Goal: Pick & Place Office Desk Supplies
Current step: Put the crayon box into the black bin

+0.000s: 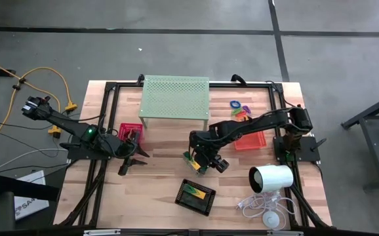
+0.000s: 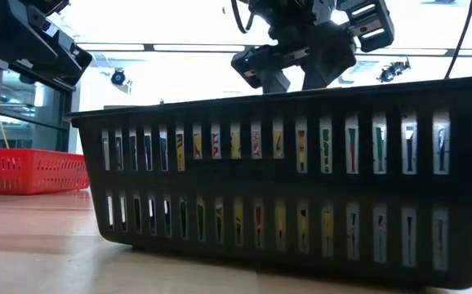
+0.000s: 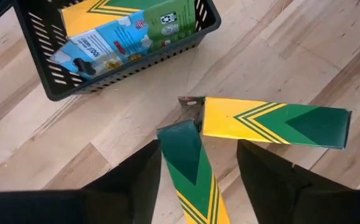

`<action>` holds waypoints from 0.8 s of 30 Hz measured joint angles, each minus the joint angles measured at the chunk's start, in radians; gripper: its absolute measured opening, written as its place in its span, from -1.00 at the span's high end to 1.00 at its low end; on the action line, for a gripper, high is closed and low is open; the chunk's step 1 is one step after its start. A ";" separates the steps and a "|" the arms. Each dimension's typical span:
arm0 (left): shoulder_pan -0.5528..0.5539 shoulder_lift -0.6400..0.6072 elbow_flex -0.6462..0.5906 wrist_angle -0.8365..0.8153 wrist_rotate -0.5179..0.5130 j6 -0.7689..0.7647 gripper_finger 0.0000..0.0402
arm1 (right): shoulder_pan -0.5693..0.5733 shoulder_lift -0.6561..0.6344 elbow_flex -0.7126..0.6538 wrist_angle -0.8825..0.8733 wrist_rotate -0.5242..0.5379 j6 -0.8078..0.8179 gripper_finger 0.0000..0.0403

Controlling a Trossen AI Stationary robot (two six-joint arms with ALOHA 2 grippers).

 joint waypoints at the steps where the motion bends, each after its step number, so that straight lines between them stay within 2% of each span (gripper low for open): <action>1: 0.000 0.000 0.000 0.000 0.000 0.000 0.32 | 0.000 0.000 0.000 -0.002 -0.002 0.000 -0.01; 10: 0.000 0.000 0.000 0.000 0.001 0.000 0.32 | 0.000 0.000 0.000 -0.031 0.005 -0.071 -0.03; 16: 0.000 0.000 0.000 0.000 0.005 0.000 0.32 | 0.000 0.000 0.000 -0.031 0.088 -0.101 -0.02; 24: 0.000 0.000 0.000 0.000 0.005 0.000 0.32 | 0.000 0.037 -0.010 -0.042 0.068 -0.097 -0.01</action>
